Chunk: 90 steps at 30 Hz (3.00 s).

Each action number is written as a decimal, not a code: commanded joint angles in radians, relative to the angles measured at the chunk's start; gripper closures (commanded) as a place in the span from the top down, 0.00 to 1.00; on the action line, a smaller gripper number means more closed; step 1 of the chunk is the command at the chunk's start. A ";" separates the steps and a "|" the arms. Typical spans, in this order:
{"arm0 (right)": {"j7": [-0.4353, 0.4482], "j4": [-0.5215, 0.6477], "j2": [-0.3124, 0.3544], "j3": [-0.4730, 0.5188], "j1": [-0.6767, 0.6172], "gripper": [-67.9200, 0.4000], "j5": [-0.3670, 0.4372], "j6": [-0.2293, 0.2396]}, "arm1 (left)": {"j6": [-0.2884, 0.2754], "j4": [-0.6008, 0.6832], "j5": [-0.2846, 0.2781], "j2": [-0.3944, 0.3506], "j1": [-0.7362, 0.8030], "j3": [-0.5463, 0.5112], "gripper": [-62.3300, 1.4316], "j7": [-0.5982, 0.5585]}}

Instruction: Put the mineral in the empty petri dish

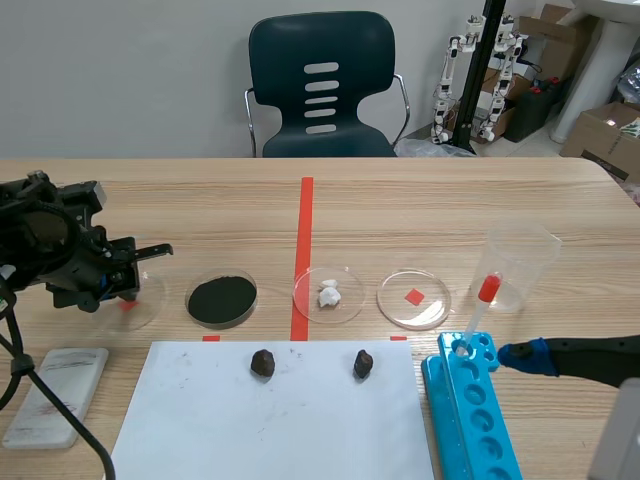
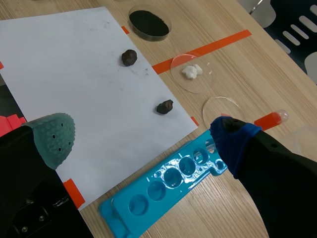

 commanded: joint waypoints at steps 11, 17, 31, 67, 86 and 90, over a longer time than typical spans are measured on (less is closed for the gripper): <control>0.015 0.027 0.000 0.003 0.000 0.84 0.010 -0.005 | -0.002 -0.057 0.001 0.002 -0.045 -0.001 0.21 -0.012; 0.015 0.027 0.000 0.003 0.000 0.84 0.010 -0.005 | -0.002 -0.057 0.001 0.002 -0.045 -0.001 0.27 -0.015; 0.015 0.027 0.000 0.003 0.000 0.84 0.010 -0.005 | -0.008 -0.057 -0.011 -0.010 -0.042 -0.001 0.76 -0.004; 0.015 0.027 0.000 0.003 0.000 0.84 0.010 -0.005 | -0.010 0.233 -0.081 -0.054 0.143 -0.001 1.00 -0.034; 0.015 0.027 0.000 0.003 0.000 0.84 0.010 -0.005 | -0.011 0.233 -0.081 -0.054 0.143 -0.001 1.00 -0.031; 0.015 0.027 0.000 0.003 0.000 0.84 0.010 -0.005 | -0.011 0.233 -0.081 -0.054 0.143 -0.001 1.00 -0.031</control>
